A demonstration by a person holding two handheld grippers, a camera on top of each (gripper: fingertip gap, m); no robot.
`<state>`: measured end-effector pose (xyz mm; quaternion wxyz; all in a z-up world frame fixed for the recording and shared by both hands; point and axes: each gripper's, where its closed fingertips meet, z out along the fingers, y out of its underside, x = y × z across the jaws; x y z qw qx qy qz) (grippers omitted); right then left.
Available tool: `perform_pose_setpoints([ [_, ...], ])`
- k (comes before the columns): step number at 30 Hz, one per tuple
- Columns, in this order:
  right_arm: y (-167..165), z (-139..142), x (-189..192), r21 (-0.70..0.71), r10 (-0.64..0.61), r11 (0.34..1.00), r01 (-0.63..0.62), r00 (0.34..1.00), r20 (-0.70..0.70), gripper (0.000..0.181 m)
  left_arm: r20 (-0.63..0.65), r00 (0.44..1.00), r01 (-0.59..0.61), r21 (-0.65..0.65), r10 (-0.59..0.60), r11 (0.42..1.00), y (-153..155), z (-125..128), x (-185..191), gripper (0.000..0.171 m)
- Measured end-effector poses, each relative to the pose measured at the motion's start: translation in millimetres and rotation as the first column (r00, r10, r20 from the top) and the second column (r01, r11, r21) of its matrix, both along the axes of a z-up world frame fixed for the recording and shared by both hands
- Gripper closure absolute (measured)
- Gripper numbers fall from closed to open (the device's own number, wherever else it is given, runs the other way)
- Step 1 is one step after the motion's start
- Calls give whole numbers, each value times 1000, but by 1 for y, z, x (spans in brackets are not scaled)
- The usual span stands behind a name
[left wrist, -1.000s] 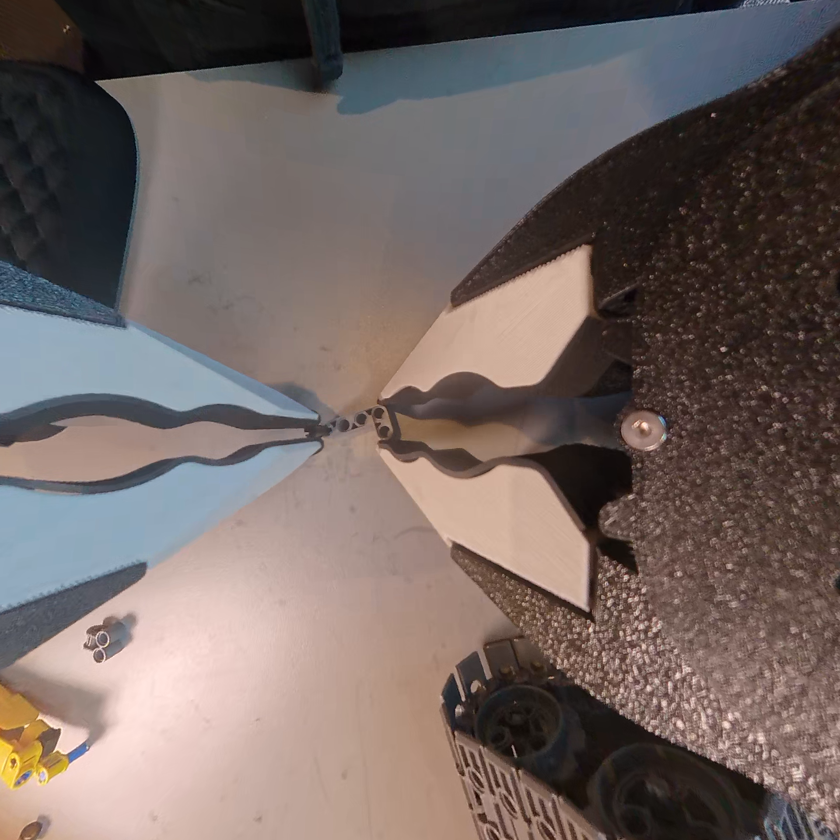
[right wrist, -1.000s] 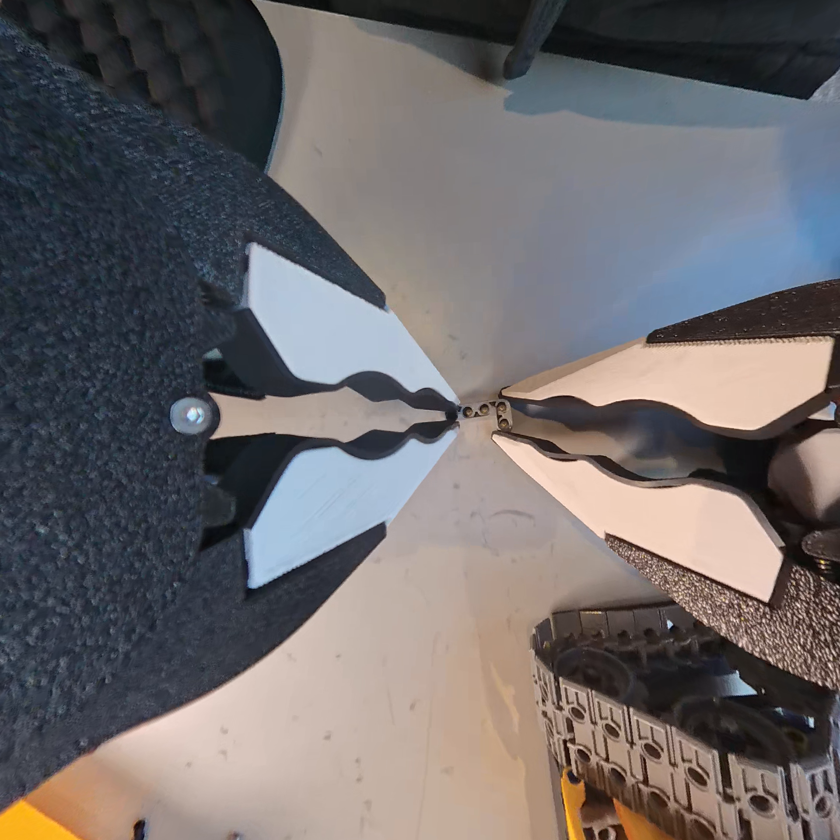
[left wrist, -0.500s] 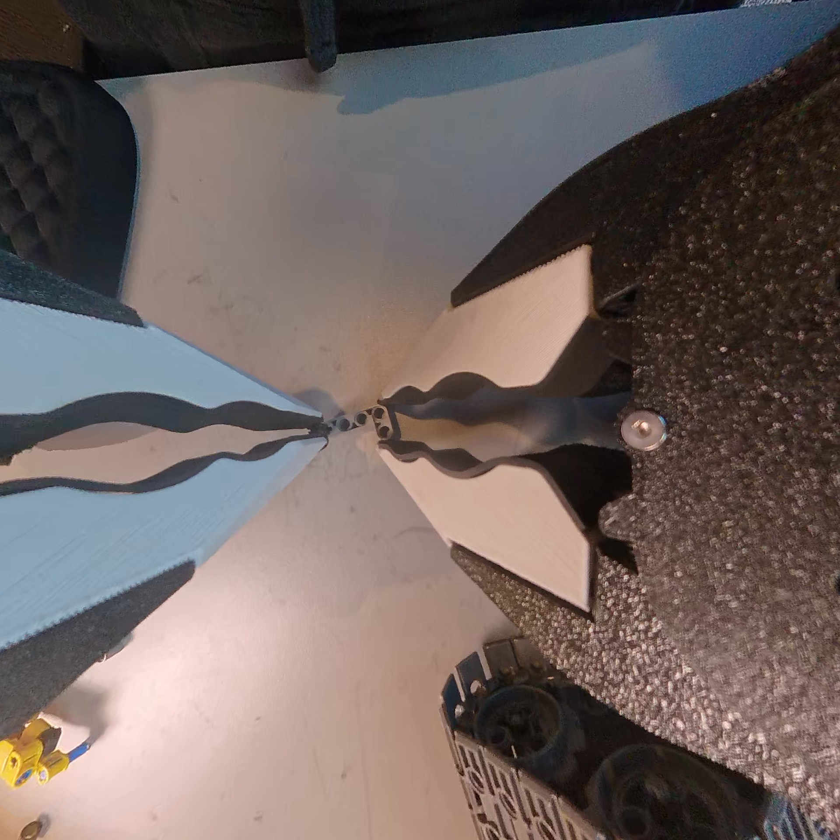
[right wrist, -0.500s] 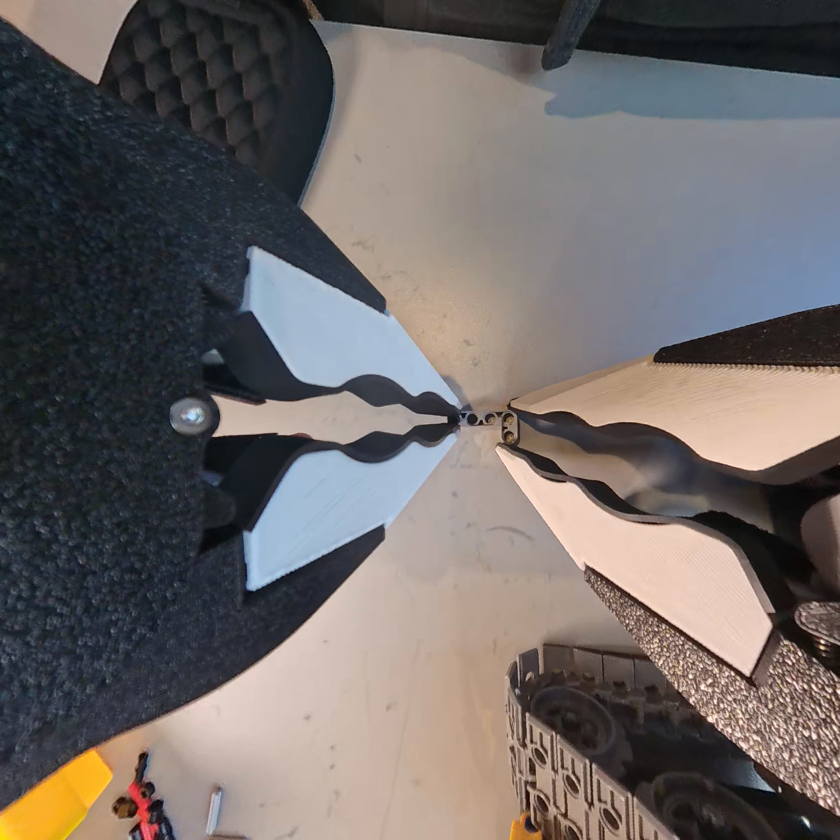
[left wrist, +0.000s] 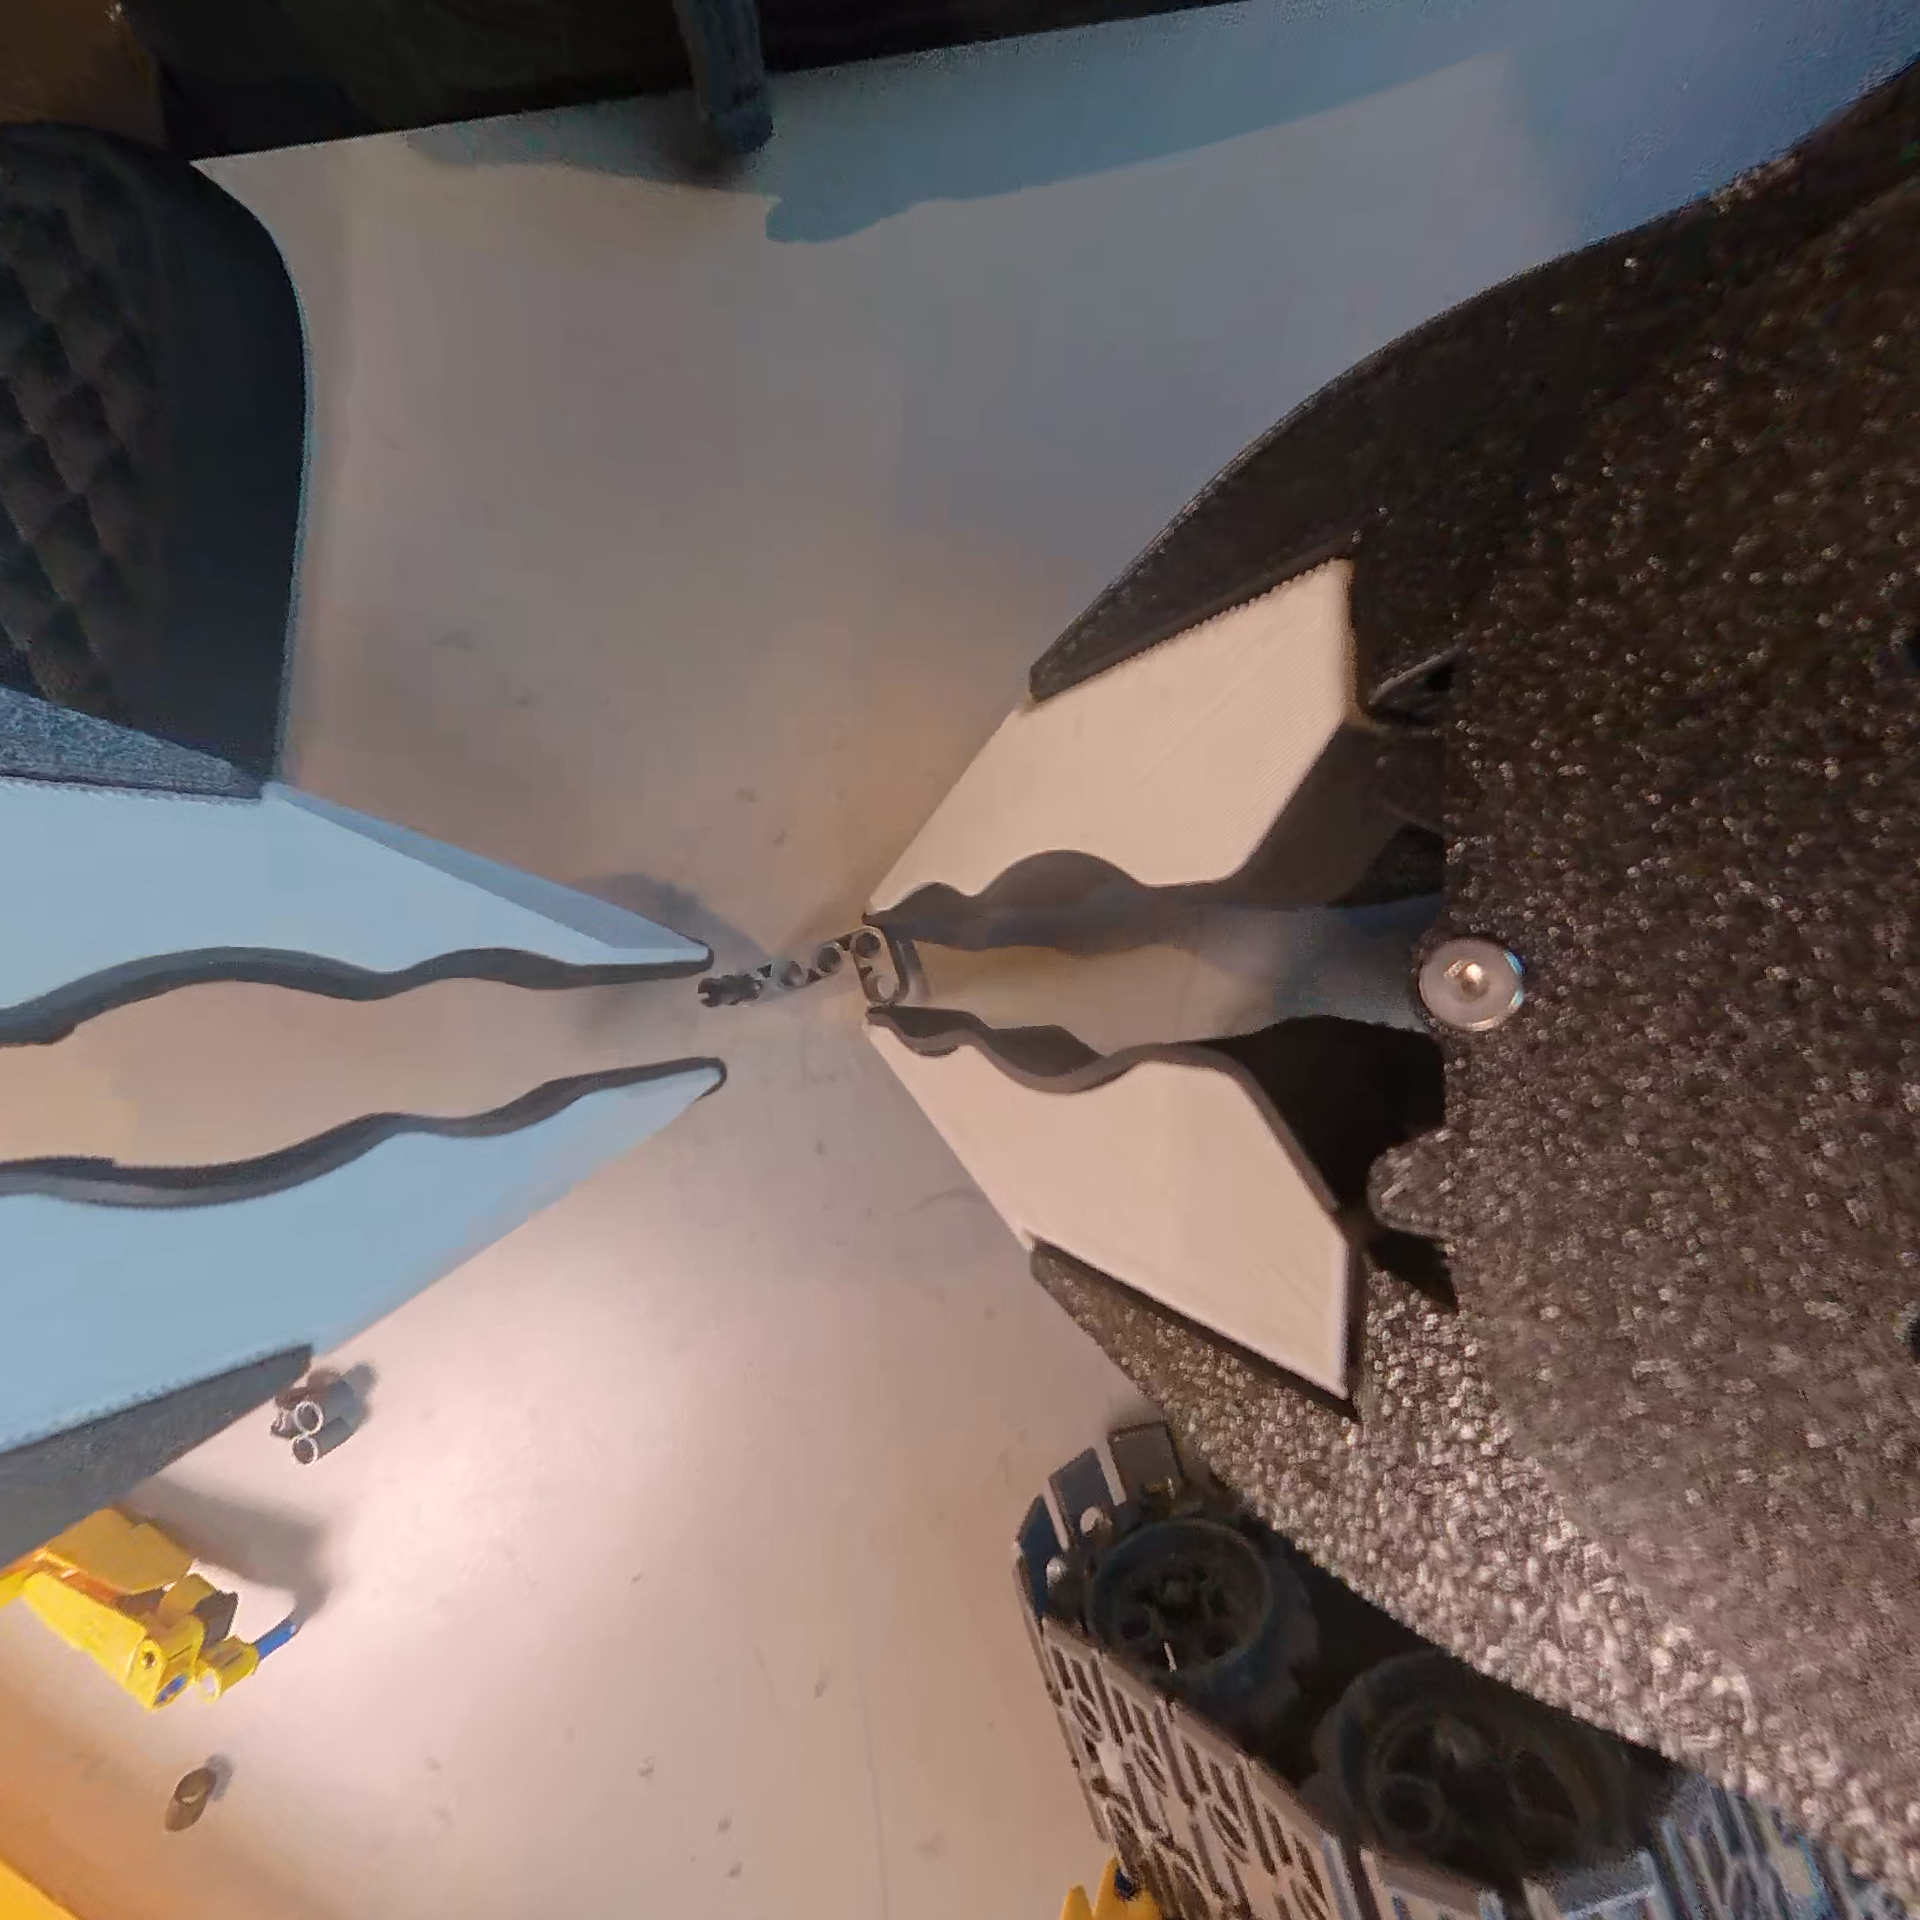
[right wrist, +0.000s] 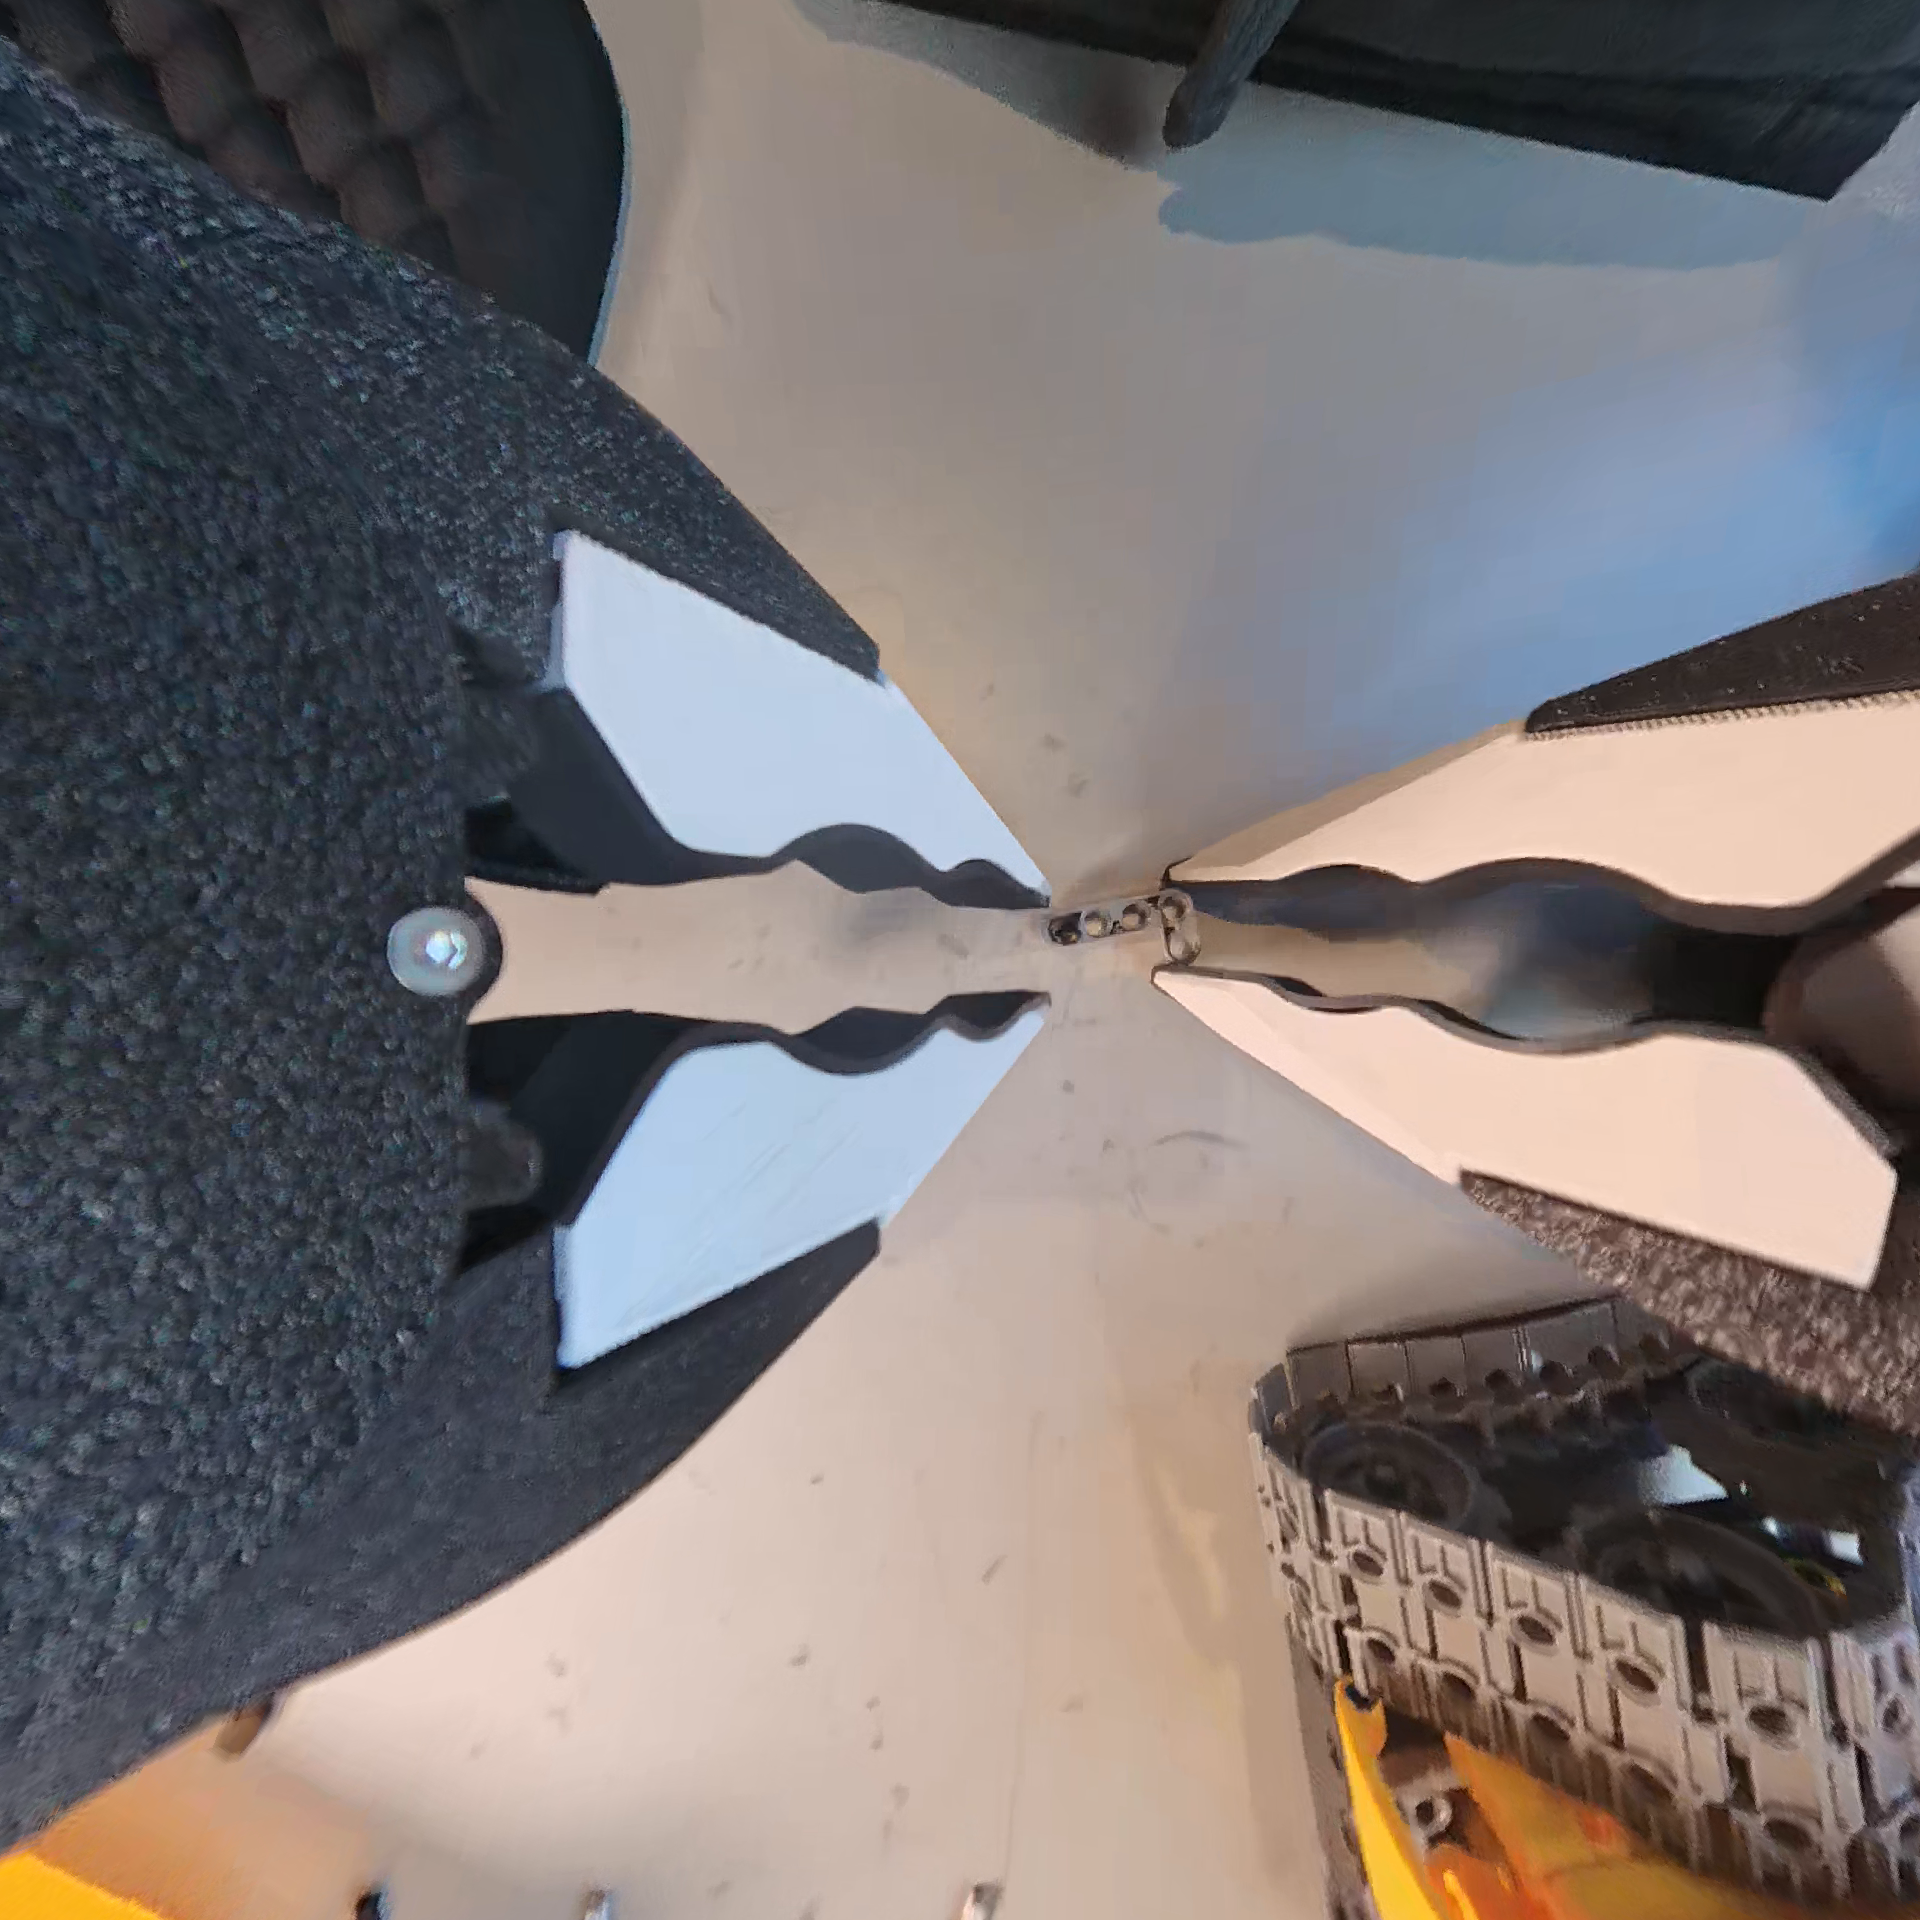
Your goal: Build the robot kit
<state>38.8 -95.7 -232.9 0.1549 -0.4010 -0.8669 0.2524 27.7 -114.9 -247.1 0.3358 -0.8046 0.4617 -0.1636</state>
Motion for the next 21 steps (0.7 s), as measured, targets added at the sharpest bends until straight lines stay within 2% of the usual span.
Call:
perform_pose_setpoints([
  [7, 2, 11, -4, -140, -91, 988, 68, 983, -162, 168, 40, 999, -28, 59, 26, 998, 5, 11, -2, 157],
  [10, 4, 12, -6, -114, -84, 992, 61, 975, -208, 181, 52, 998, -43, 102, 38, 994, 10, 18, -4, 157],
  [13, 10, 20, -11, -108, -97, 992, 70, 957, -272, 181, 58, 997, -64, 155, 56, 986, 15, 24, -8, 157],
  [18, 17, 39, -21, -102, -103, 993, 65, 897, -429, 181, 93, 992, -106, 270, 84, 957, 25, 42, -19, 157],
  [21, 22, 47, -25, -188, -164, 979, 83, 869, -468, 180, 50, 992, -123, 384, 112, 915, 32, 51, -29, 157],
])
